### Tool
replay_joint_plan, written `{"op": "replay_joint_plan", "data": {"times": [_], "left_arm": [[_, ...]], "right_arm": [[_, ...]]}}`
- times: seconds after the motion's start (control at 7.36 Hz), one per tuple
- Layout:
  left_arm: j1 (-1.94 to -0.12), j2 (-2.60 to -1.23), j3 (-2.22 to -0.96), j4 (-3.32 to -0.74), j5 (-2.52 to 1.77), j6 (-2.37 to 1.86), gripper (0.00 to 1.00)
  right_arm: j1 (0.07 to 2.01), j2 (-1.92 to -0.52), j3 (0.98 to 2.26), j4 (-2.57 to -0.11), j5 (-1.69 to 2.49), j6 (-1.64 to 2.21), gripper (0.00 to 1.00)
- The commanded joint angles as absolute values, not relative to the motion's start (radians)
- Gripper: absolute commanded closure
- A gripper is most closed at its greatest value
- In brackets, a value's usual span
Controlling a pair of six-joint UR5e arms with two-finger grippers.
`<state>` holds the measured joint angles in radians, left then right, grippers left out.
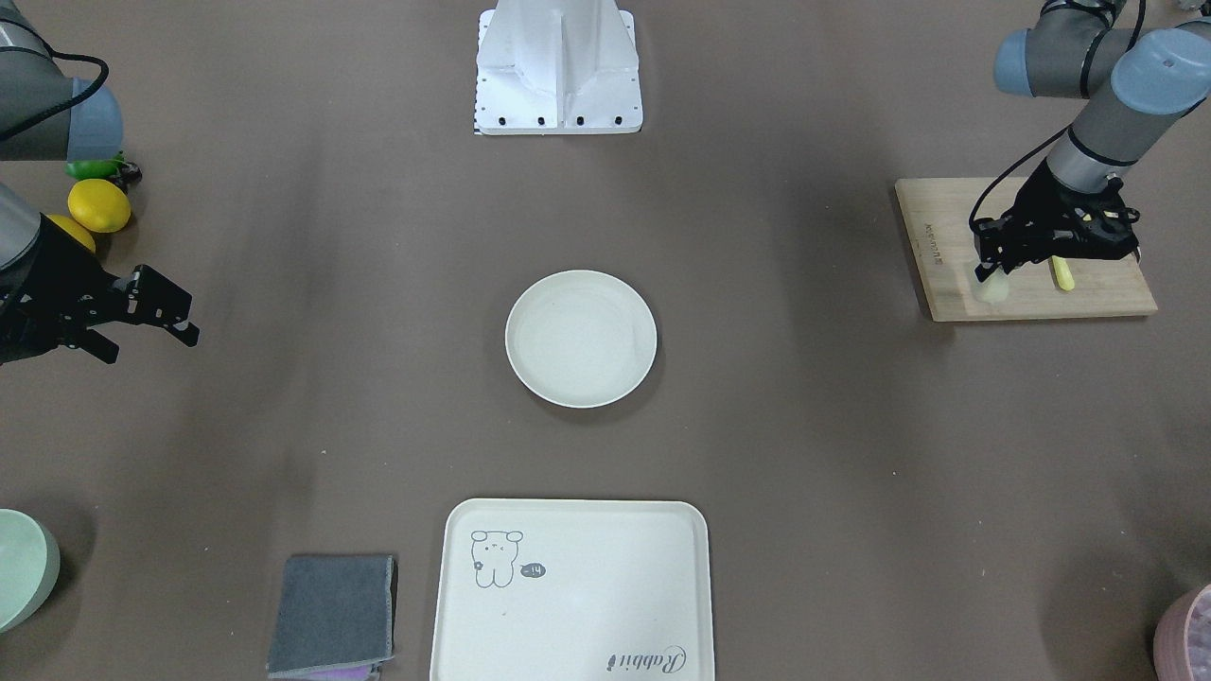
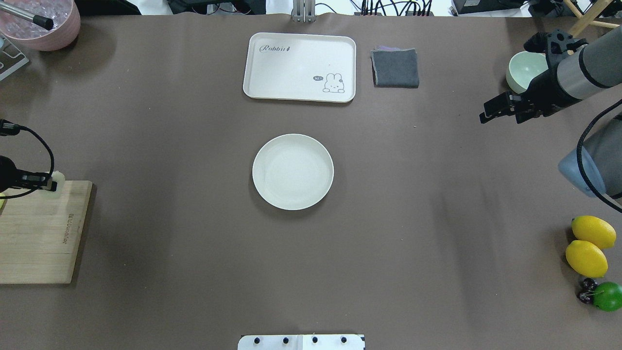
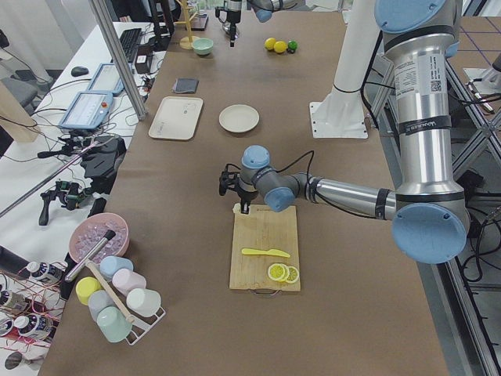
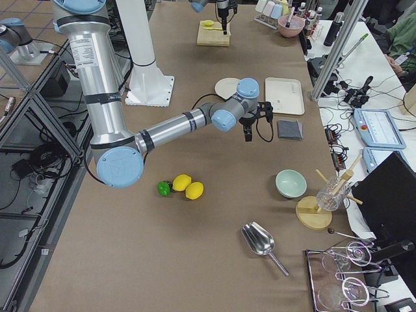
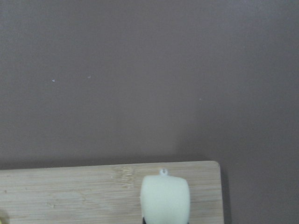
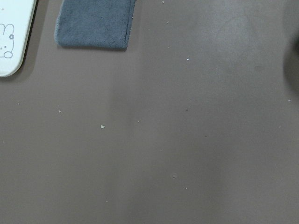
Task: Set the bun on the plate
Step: 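Lower the left gripper onto the pale bun on the cutting board and grasp it, then carry the bun with the left gripper over the white plate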
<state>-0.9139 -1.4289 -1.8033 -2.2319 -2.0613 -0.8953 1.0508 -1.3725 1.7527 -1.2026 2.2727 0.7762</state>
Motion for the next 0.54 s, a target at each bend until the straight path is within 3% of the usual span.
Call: {"op": "replay_joint_plan", "data": {"times": [0.0,0.41], "left_arm": [[-0.925,-1.546,-1.813,-2.186,-2.062,-0.914,0.73],[-0.879,-1.927,-1.819,-1.782,-2.056,-1.110,0.73]], "right_arm": [[1.049,-1.373,1.752,-1.203,2.273,0.776,0.00],[1.051,-1.379,1.755,-1.201,2.281,0.776,0.00]]}}
